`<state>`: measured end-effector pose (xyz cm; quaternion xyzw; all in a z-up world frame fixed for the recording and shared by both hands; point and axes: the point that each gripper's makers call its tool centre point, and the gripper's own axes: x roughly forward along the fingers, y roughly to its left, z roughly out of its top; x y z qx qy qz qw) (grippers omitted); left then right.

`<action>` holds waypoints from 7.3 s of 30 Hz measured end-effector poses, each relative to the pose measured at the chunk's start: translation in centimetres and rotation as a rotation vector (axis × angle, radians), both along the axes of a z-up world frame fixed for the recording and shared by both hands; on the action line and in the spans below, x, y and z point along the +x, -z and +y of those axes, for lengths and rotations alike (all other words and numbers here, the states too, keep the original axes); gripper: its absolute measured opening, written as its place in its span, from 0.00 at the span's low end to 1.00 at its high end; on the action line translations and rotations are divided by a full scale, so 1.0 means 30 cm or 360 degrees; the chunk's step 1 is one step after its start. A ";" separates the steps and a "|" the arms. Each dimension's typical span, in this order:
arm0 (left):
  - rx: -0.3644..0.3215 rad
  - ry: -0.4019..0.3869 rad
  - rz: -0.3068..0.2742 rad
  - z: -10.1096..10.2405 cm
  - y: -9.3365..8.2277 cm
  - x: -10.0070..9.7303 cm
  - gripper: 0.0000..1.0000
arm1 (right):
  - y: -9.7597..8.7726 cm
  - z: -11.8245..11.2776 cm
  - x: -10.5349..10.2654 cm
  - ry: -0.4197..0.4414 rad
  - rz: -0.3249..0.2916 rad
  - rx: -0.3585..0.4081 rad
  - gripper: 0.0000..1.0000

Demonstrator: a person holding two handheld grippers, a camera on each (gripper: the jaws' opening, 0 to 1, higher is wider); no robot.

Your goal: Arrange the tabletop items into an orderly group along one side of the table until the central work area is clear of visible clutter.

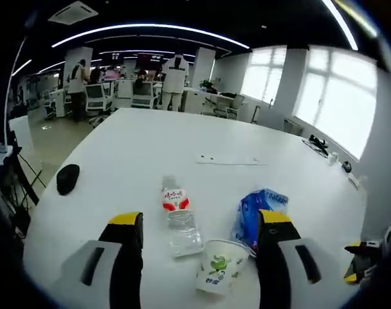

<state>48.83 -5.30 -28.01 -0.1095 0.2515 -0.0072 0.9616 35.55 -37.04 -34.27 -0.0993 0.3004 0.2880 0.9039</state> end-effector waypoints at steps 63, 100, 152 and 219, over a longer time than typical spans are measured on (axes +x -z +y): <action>0.0150 -0.0068 0.0559 0.056 0.406 0.281 0.46 | 0.031 -0.011 0.004 0.0015 0.0067 0.0001 0.59; -0.0020 -0.0172 0.0201 0.196 0.064 0.167 0.38 | 0.021 0.016 -0.009 -0.0076 0.0022 -0.0027 0.58; 0.0119 -0.0143 0.0229 0.181 0.156 0.280 0.39 | 0.049 0.016 -0.020 -0.0100 0.0072 -0.0062 0.56; 0.0238 0.0018 -0.0177 0.061 0.010 -0.200 0.87 | 0.031 0.029 -0.024 -0.0132 0.0031 -0.0066 0.55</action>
